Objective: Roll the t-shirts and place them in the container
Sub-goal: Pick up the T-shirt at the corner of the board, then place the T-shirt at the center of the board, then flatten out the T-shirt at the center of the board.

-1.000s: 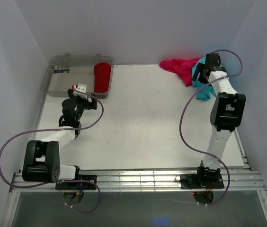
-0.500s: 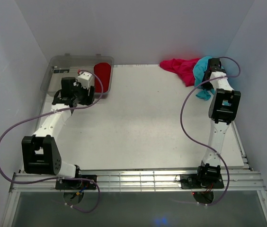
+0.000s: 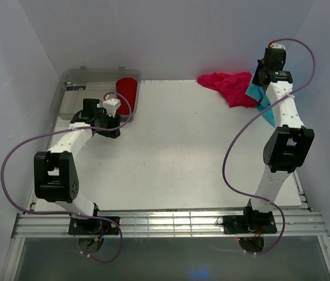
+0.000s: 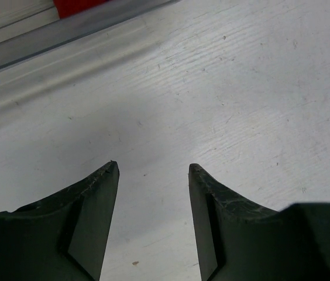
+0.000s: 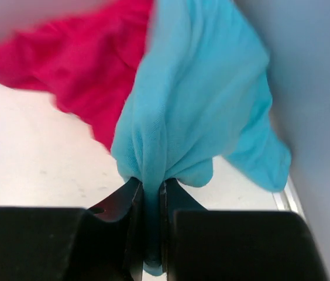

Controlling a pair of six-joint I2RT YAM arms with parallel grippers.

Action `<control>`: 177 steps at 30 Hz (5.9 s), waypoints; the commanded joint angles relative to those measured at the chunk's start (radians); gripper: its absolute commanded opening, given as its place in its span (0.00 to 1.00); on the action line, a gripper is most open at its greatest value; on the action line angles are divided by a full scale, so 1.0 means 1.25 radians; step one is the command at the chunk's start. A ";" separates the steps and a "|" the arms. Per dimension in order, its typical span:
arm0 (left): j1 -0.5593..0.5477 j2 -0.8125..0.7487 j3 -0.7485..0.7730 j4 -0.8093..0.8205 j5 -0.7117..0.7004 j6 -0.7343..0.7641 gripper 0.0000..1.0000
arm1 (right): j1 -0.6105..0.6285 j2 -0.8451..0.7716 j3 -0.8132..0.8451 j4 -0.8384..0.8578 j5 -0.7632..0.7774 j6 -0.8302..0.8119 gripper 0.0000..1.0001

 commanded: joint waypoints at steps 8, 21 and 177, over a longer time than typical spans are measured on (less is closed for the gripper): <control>0.004 -0.117 0.065 -0.063 0.137 0.010 0.71 | 0.211 -0.360 0.057 0.142 -0.097 -0.084 0.08; 0.005 -0.228 0.182 -0.155 0.120 -0.023 0.93 | 0.388 -0.550 0.114 0.474 -0.481 0.069 0.08; -0.406 0.349 0.294 -0.059 0.226 0.458 0.70 | 0.244 -0.650 -0.634 -0.169 -0.060 -0.020 0.08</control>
